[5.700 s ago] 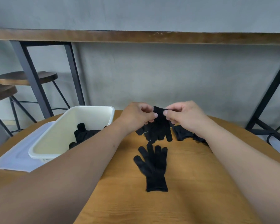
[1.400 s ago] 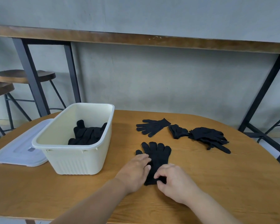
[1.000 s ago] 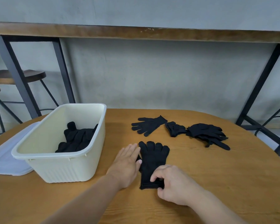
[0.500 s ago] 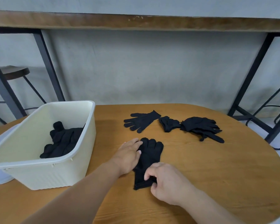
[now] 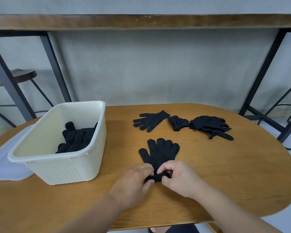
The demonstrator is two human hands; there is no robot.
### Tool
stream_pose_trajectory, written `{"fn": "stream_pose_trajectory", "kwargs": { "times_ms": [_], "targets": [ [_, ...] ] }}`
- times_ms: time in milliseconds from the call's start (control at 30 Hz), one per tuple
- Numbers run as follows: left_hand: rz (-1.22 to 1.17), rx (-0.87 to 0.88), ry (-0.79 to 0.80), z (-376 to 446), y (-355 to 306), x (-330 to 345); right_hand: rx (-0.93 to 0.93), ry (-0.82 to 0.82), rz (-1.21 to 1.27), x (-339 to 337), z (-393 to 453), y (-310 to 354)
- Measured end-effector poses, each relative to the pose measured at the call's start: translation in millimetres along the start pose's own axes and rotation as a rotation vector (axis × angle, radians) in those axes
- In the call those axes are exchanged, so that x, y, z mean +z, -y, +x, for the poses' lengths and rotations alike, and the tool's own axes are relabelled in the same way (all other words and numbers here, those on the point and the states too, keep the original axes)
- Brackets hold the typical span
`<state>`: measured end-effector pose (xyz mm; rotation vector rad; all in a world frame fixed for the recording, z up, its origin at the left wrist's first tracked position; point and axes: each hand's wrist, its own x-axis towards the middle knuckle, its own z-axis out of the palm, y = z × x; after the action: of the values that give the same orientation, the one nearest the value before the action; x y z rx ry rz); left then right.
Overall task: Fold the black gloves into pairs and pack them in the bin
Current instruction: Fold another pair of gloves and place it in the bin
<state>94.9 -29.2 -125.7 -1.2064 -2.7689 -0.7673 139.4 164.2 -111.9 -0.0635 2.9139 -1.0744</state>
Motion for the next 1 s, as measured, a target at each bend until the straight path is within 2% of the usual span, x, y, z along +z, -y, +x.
{"fn": "stream_pose_trajectory", "kwargs": {
  "times_ms": [133,233,333,500,700,833,1000],
  "targets": [
    [-0.041,-0.017,-0.011,0,-3,-1,-0.104,0.028,-0.153,0,-7,-3],
    [-0.031,-0.047,0.075,3,-2,-1,-0.021,0.001,-0.007,-5,-4,-5],
    [-0.011,-0.01,0.025,7,-3,4,0.054,0.011,0.074,-9,-3,-4],
    [-0.07,-0.08,-0.008,7,-3,6,-0.034,0.013,-0.011,-7,-6,-7],
    [-0.161,-0.305,0.031,21,-6,-3,0.126,-0.003,0.214,-13,5,0],
    [-0.201,-0.408,0.057,38,-7,-2,0.24,-0.057,0.219,-8,17,4],
    [-0.126,-0.458,0.06,51,-4,4,0.3,-0.167,0.176,4,24,2]
  ]
}}
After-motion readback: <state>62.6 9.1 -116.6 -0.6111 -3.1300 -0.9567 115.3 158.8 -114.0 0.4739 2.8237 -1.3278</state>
